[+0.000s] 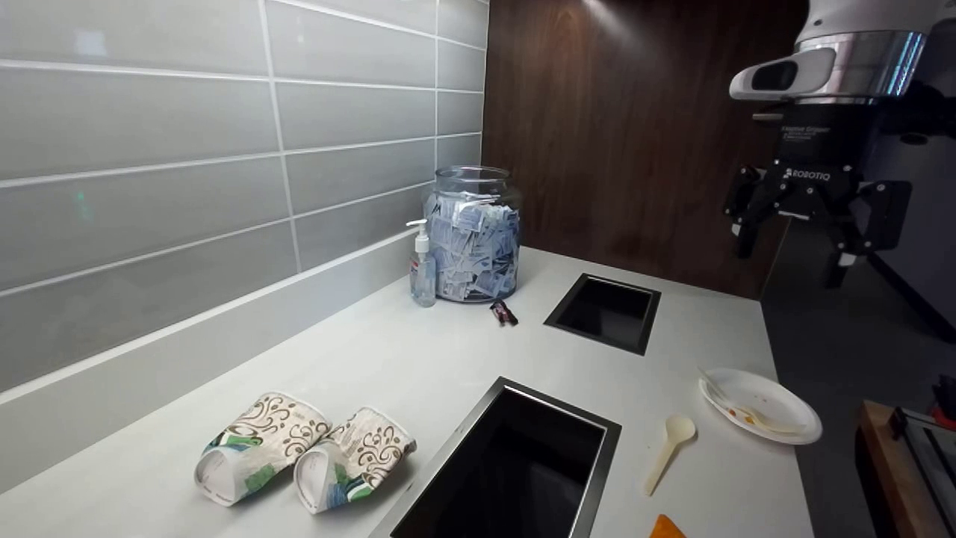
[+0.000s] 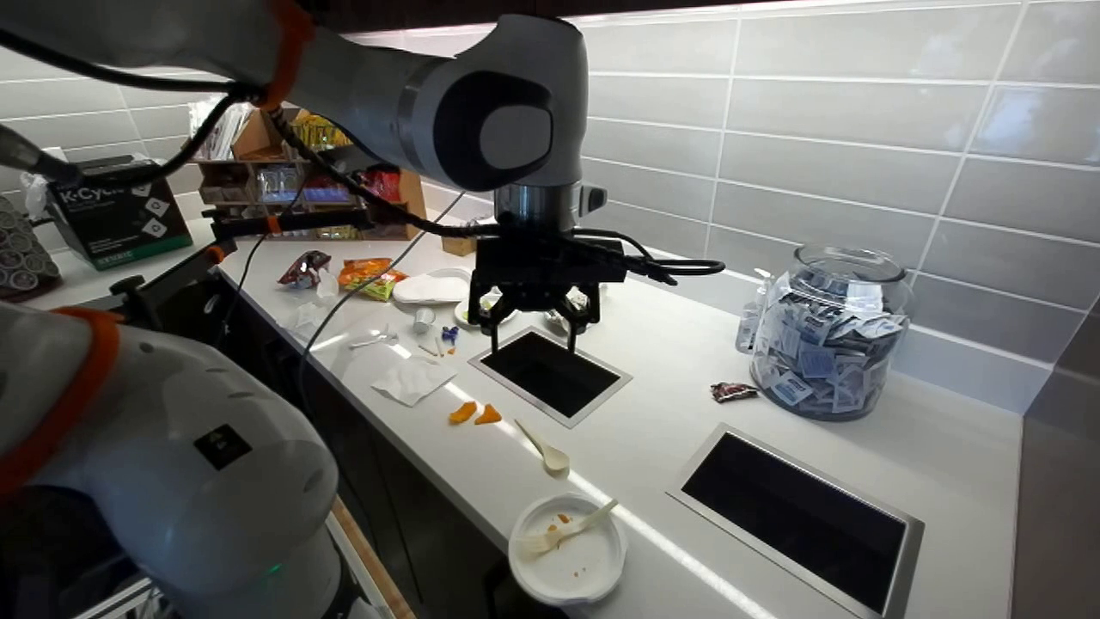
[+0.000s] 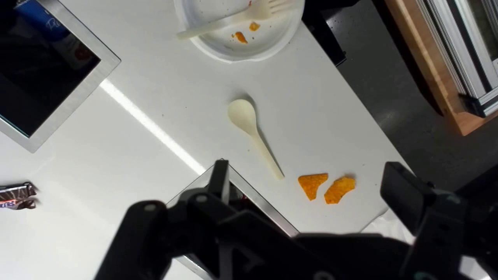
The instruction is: Use the spoon to push the corn chips into the bin
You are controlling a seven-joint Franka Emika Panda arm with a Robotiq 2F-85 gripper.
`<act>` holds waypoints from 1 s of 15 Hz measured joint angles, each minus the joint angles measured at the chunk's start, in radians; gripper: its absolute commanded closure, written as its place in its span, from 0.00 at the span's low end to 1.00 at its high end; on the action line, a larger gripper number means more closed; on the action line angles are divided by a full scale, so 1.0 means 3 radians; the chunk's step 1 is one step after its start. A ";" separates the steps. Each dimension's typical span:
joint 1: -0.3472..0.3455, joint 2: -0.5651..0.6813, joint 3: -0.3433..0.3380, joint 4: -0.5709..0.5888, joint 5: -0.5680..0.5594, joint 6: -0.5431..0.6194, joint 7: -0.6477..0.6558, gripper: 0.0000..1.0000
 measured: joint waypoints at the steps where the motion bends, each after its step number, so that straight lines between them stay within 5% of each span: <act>1: -0.0010 -0.0007 0.0000 0.0000 0.0000 0.0000 0.0000 0.00; 8: 0.0006 0.0087 0.0010 -0.0013 0.0057 -0.0001 -0.0091 0.00; 15: 0.0229 0.0597 0.0043 -0.0014 0.0495 0.0377 -0.0895 0.00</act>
